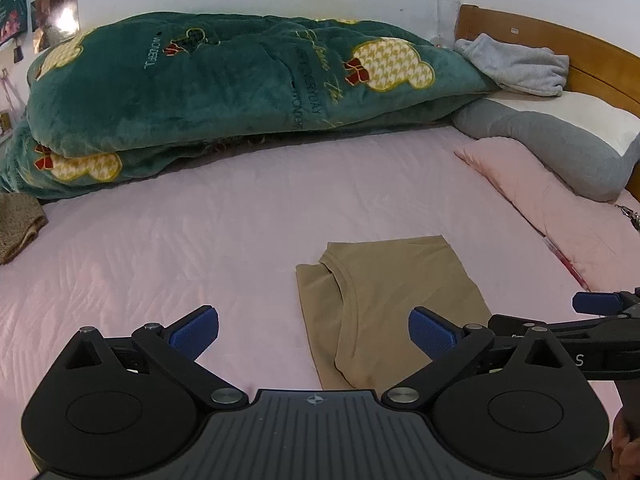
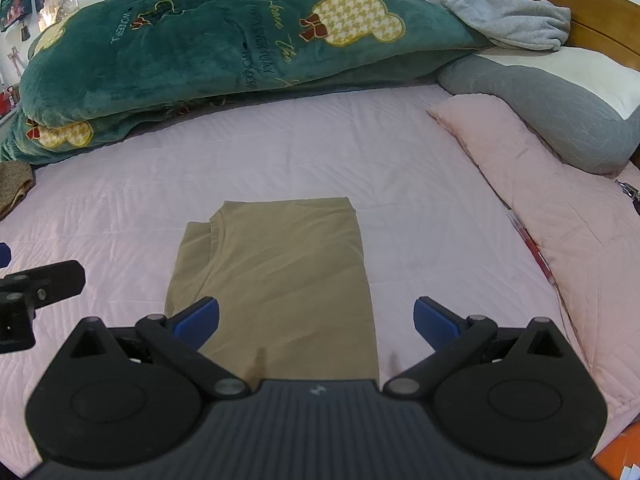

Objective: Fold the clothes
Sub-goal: 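Move both tools toward the folded khaki shirt on the bed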

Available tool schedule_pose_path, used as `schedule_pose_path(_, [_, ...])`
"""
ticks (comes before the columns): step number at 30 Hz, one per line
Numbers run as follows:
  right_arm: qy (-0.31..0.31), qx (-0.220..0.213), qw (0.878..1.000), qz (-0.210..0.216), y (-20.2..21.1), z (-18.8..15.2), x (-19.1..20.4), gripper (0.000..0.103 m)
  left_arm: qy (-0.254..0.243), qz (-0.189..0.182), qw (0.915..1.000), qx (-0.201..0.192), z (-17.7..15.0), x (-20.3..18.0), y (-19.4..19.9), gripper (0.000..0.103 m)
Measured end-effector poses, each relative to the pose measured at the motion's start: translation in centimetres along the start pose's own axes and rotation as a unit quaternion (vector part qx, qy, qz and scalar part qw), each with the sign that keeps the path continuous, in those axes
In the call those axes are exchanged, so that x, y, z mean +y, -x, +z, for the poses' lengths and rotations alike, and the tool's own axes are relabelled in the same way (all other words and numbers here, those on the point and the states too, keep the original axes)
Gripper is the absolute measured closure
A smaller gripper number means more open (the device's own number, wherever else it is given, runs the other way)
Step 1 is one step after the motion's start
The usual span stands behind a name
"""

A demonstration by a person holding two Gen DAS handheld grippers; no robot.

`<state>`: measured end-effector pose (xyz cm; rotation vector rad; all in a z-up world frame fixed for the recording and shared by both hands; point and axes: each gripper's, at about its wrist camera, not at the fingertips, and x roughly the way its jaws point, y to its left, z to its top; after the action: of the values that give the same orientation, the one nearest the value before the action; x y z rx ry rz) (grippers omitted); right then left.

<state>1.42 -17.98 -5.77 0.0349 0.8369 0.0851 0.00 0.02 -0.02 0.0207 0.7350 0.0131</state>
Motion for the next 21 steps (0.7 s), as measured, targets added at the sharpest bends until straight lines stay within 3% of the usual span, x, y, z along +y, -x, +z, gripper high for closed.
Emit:
schedule_pose_path(6, [0.001, 0.002, 1.000, 0.001, -0.16, -0.60, -0.06, 0.000, 0.006, 0.004, 0.9998, 0.016, -0.09, 0.55, -0.62, 0.001])
schedule_pose_path(21, [0.001, 0.002, 1.000, 0.002, -0.14, -0.07, -0.21, 0.000, 0.007, 0.011, 0.9999, 0.007, -0.27, 0.30, -0.27, 0.001])
